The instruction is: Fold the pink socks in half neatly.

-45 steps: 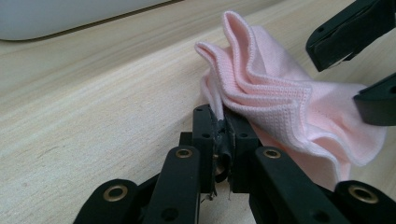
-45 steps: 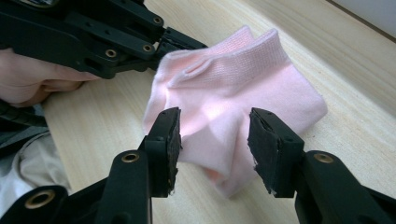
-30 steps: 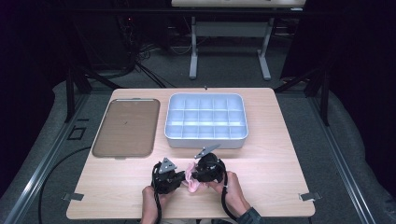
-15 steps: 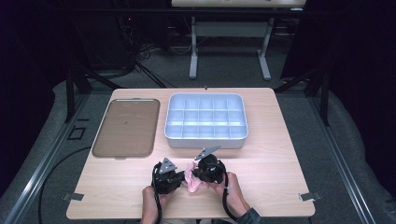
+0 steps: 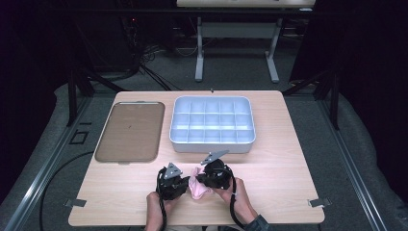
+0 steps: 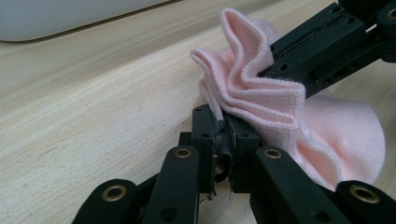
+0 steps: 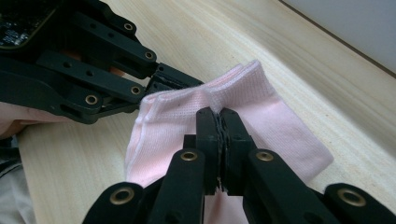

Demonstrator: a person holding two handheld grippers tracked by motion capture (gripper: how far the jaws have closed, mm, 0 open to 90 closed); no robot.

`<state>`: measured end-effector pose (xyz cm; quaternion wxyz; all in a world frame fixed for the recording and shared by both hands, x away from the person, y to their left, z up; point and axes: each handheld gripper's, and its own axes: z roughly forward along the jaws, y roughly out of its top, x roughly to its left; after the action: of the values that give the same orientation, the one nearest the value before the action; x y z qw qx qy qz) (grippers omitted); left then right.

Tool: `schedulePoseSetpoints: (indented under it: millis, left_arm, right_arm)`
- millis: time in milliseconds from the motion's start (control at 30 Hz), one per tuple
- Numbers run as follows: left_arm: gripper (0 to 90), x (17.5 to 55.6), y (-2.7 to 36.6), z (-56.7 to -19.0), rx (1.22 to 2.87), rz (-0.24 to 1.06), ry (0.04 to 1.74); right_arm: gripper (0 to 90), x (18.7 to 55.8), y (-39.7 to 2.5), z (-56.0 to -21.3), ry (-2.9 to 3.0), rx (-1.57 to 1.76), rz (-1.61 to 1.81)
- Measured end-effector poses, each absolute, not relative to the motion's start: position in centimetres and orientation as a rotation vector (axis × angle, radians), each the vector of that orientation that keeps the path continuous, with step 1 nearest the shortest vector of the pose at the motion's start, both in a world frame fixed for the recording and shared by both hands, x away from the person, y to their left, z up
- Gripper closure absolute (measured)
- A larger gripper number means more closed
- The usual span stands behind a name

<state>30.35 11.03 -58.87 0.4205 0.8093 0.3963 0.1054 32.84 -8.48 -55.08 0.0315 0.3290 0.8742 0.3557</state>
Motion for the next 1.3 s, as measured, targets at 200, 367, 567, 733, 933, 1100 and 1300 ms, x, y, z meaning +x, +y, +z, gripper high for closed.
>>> schedulePoseSetpoints:
  millis: [200, 367, 567, 733, 933, 1100, 1300]
  left_arm:
    - [71.4, 30.2, 12.8, -58.3, 1.911, 0.218, 1.049]
    - [71.0, 29.1, 14.0, -57.1, 1.862, 0.26, 1.043]
    - [71.2, 28.3, 12.7, -55.2, 1.928, 0.283, 0.914]
    - [72.9, 28.4, 11.0, -55.3, 1.996, 0.292, 0.855]
    - [77.7, 29.0, 10.3, -55.8, 2.05, 0.345, 0.863]
    - [79.3, 29.3, 10.5, -56.8, 2.093, 0.348, 0.885]
    - [82.1, 29.3, 10.6, -57.3, 2.094, 0.348, 0.898]
  right_arm:
    - [86.6, 33.3, -8.9, -55.2, 2.695, 1.039, 1.094]
    - [83.5, 33.3, -8.6, -55.4, 2.71, 1.038, 1.078]
    - [76.4, 33.6, -8.2, -55.9, 2.726, 1.047, 1.047]
    - [60.1, 33.4, -9.1, -55.4, 2.695, 1.039, 1.092]
    - [47.4, 33.1, -11.5, -54.9, 2.643, 1.136, 1.085]
    - [47.1, 33.0, -12.2, -55.9, 2.656, 1.177, 1.093]
    - [49.2, 32.9, -11.9, -56.3, 2.636, 1.21, 1.057]
